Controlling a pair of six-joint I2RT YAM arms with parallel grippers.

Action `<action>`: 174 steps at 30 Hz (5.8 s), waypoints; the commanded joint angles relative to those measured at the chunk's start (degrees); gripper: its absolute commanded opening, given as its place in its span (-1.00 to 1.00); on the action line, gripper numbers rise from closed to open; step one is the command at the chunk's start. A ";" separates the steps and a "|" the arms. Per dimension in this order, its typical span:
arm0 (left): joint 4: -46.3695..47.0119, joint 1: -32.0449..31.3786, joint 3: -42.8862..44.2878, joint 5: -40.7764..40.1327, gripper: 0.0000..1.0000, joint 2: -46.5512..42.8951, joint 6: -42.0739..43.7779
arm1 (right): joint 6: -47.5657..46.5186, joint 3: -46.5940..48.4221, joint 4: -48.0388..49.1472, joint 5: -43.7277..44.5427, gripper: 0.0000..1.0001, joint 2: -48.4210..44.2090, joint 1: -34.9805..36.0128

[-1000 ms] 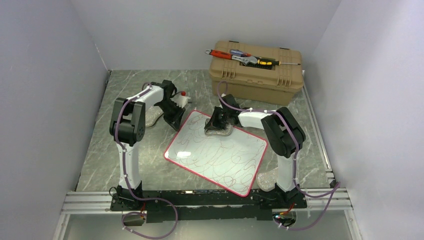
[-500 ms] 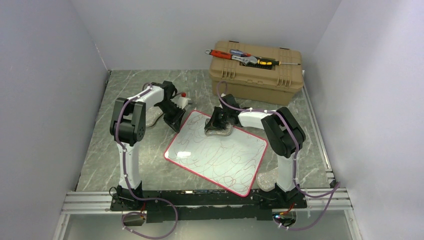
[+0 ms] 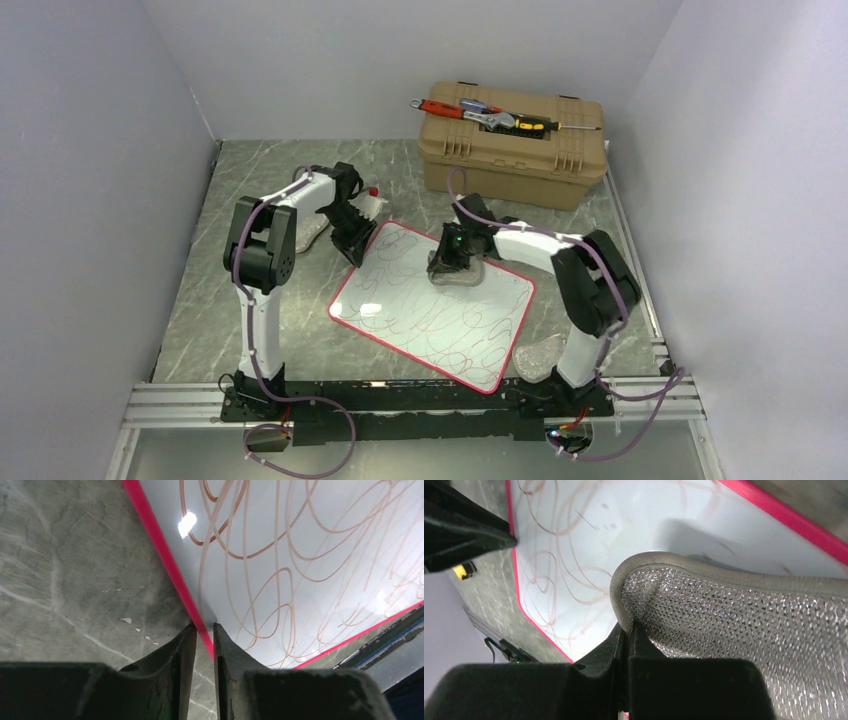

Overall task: Erase the whiteboard
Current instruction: Hold the whiteboard at the center of the board.

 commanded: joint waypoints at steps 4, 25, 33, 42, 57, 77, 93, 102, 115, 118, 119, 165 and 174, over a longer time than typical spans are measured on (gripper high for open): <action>7.28 -2.12 -1.83 -10.13 -0.59 5.84 -1.49 | -2.30 -12.71 -6.80 5.33 -1.00 -15.14 -6.56; 7.97 -3.35 -3.51 -10.23 -0.83 7.96 -1.31 | 2.46 20.94 3.25 12.26 -1.00 20.95 1.11; 8.87 -3.34 -4.33 -9.68 -0.92 7.28 -1.54 | 0.11 -1.24 7.18 14.61 -1.00 8.27 -1.42; 8.65 -3.35 -3.96 -9.81 -0.92 7.63 -1.51 | 3.31 22.57 4.34 12.79 -1.00 24.77 2.20; 8.84 -3.29 -4.26 -9.47 -0.93 8.00 -1.13 | 1.90 5.93 8.02 13.95 -1.00 17.98 0.37; 9.20 -3.26 -5.20 -9.64 -0.92 7.31 -0.73 | 2.56 -9.09 14.01 7.98 -1.00 10.22 -4.42; 9.38 -3.26 -5.90 -9.95 -0.92 7.25 -0.44 | 8.88 -15.15 18.02 -2.38 -1.00 9.68 0.48; 9.25 -3.26 -5.89 -9.74 -0.92 7.10 -0.33 | 8.95 -10.90 16.77 -3.08 -1.00 12.97 0.51; 9.14 -3.18 -5.88 -9.72 -0.92 6.60 -0.45 | 8.95 -1.97 5.23 -2.42 -1.00 14.68 1.42; 9.42 -3.18 -6.08 -9.73 -0.92 6.19 -0.21 | 8.74 -18.83 6.45 -1.48 -1.00 2.41 -1.80; 9.40 -3.18 -6.11 -9.71 -0.92 6.14 -0.18 | 8.41 -22.75 5.64 -1.09 -1.00 -1.30 -2.34; 9.13 -3.22 -6.73 -9.46 -0.92 4.56 -0.26 | 13.70 -34.71 6.35 9.63 -1.00 -16.83 2.75; 8.88 -3.26 -6.32 -9.63 -0.92 4.68 -0.51 | 16.99 -29.07 15.39 11.13 -1.00 -6.69 8.17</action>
